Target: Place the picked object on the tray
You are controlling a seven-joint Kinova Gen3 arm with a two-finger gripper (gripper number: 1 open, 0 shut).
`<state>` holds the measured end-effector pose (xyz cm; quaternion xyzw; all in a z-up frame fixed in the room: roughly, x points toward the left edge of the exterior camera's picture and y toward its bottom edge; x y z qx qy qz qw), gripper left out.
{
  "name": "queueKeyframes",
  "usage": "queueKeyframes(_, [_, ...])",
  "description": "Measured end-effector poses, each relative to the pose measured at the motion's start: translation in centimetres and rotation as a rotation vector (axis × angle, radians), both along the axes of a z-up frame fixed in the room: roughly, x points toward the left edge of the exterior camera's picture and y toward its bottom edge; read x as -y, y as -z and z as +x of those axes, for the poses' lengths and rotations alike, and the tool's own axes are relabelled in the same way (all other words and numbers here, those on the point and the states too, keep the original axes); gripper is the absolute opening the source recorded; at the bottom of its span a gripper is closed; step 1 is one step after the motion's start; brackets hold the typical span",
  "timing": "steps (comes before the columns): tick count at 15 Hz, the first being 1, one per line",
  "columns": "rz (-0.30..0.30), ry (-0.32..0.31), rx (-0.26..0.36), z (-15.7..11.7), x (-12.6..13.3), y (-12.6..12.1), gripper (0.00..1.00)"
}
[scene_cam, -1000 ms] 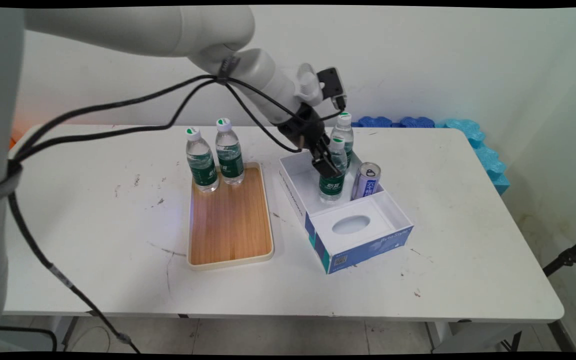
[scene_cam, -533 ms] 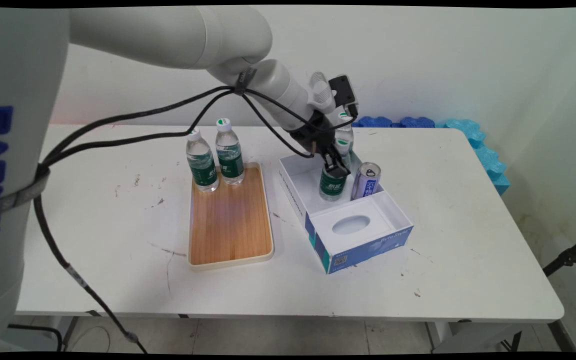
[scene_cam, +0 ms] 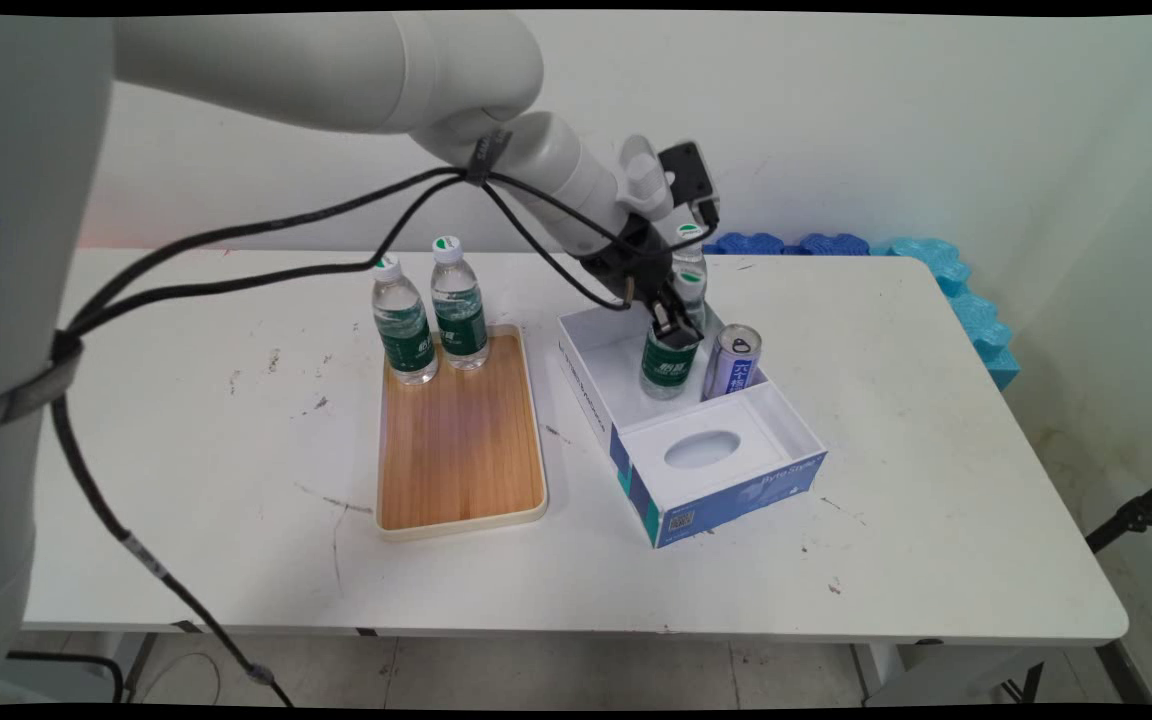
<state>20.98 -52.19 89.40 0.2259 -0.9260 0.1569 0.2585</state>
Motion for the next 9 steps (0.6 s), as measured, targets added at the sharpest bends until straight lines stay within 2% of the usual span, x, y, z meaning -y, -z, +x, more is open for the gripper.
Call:
queueKeyframes(4, [0.000, -0.035, -0.044, 1.0, -1.2, -3.0, 0.00])
queueKeyframes(9, [0.010, -0.071, -0.087, 3.7, -3.4, -6.7, 0.00])
